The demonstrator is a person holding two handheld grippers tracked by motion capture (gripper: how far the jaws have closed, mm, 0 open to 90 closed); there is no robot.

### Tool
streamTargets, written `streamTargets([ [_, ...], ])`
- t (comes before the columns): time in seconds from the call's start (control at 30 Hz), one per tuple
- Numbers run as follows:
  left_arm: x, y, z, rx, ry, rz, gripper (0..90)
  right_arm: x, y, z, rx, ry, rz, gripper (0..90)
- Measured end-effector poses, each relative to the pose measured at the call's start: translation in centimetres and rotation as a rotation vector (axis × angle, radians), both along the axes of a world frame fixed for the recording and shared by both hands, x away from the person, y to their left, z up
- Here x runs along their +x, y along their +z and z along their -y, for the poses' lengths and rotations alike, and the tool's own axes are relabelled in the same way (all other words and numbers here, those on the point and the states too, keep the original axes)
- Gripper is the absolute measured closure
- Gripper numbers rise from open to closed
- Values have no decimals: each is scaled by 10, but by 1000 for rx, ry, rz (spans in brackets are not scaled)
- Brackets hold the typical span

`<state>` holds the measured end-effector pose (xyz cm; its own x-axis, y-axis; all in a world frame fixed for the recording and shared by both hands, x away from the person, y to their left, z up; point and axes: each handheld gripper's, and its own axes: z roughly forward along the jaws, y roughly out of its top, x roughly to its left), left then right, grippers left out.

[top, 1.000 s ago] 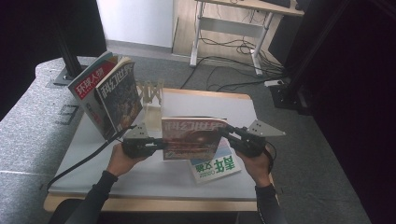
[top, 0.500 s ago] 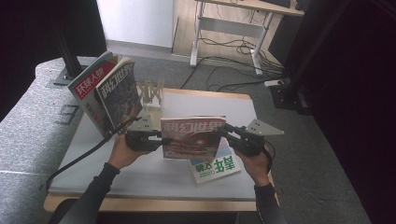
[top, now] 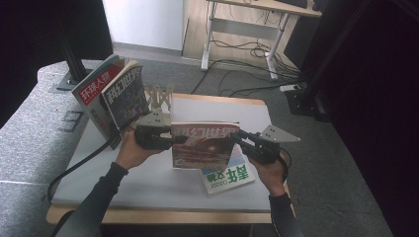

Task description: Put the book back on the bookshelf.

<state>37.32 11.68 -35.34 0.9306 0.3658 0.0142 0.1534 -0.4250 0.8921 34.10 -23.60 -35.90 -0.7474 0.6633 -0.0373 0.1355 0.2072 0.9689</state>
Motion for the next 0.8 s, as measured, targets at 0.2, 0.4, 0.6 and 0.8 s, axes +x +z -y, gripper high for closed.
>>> streamTargets([
  [0.2, 1, 13, 5, -13, -9, 2, 665, 0, 0, 0, 1, 0, 2, 706],
  [0.4, 2, 20, 9, -13, -18, -7, 708, 0, 2, -3, -5, 1, 11, 706],
  [0.6, 2, 21, 10, -6, -16, -4, 811, 0, 2, -3, -5, 1, 12, 695],
  [0.8, 1, 22, 14, 13, 6, 41, 836, 1, 2, -3, -13, -14, 20, 621],
])
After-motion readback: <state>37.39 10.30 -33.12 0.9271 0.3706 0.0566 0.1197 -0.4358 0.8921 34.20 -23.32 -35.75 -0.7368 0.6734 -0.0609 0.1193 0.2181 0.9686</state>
